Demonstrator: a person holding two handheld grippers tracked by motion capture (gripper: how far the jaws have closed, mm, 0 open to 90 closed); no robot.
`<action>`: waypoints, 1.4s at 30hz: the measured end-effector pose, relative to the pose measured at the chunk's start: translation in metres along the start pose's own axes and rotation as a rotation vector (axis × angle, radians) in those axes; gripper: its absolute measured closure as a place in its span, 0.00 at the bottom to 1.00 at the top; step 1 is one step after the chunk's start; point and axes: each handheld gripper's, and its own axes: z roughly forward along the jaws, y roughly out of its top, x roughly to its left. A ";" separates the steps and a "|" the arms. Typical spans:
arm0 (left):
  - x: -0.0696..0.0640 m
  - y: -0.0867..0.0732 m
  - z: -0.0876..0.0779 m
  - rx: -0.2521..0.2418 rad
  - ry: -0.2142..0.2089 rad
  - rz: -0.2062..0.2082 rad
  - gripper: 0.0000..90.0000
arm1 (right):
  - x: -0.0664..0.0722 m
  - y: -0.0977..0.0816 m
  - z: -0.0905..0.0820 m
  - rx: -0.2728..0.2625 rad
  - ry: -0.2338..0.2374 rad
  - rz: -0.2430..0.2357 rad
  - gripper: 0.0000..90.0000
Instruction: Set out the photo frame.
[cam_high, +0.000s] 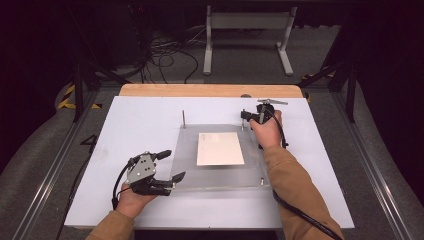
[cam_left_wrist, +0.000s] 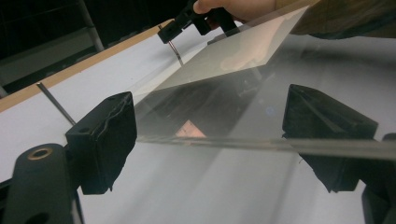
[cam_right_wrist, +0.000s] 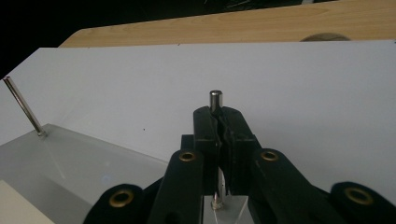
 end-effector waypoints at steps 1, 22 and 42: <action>0.000 0.000 0.000 0.000 0.000 0.000 0.20 | 0.000 0.000 0.000 0.000 0.000 0.000 0.95; -0.024 0.005 -0.001 -0.039 0.010 0.196 0.59 | -0.001 -0.003 0.000 -0.019 0.015 0.026 0.94; -0.025 0.010 0.000 -0.022 0.014 0.197 0.62 | -0.005 -0.024 -0.066 -0.057 0.153 -0.148 0.62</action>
